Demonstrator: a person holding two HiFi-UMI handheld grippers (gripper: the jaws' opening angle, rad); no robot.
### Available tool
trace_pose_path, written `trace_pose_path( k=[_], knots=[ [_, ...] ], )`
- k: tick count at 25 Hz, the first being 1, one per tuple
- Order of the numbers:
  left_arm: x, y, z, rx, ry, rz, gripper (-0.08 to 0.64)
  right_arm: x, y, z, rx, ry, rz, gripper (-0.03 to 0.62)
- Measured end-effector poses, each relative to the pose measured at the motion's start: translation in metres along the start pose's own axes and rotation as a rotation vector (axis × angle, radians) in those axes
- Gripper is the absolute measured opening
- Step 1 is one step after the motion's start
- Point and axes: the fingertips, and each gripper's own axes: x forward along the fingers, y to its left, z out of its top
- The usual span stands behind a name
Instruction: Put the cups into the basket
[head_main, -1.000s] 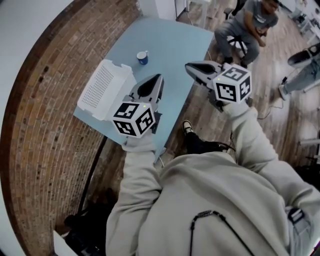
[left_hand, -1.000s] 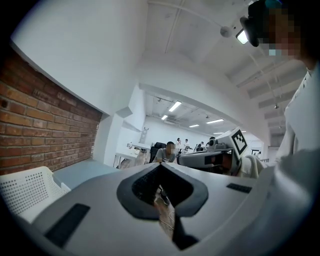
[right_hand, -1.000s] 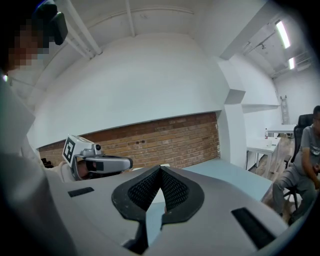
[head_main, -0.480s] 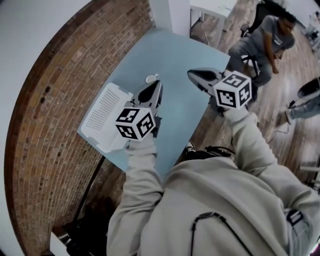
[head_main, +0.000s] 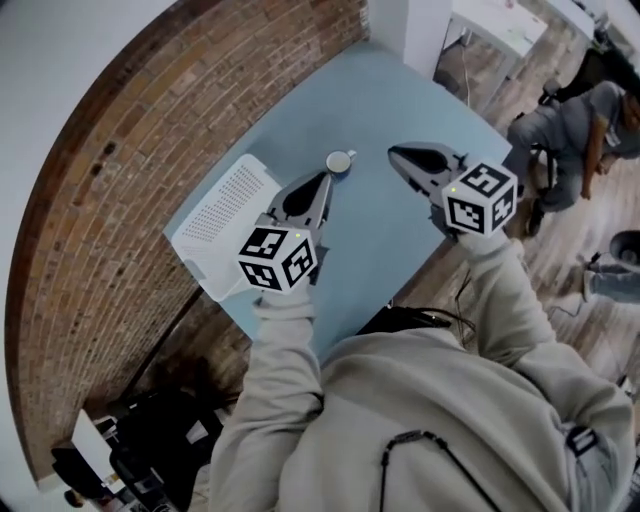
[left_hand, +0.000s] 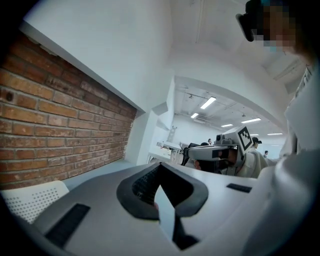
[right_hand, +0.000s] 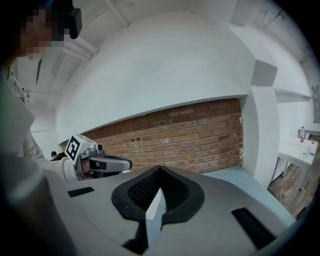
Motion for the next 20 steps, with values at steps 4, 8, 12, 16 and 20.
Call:
trace_pose_path(
  k=[4,8,12,16,20],
  knots=[
    [-0.009,0.034,-0.003,-0.035,-0.054,0.069,-0.005,0.022,-0.008,0.005,-0.016,0.003,-0.003,0.009],
    [-0.014,0.044,0.003,-0.049,-0.066,0.068,-0.005,0.033,0.002,0.010,-0.031,0.014,0.000,0.009],
    [-0.013,0.043,0.015,-0.039,-0.083,0.059,-0.005,0.038,0.005,0.020,-0.040,0.003,0.003,0.009],
    [-0.012,0.043,0.012,-0.052,-0.085,0.059,-0.005,0.044,0.013,0.017,-0.058,0.026,0.017,0.009],
    [-0.010,0.041,0.009,-0.048,-0.074,0.054,-0.005,0.044,0.009,0.012,-0.059,0.043,0.009,0.009]
  ],
)
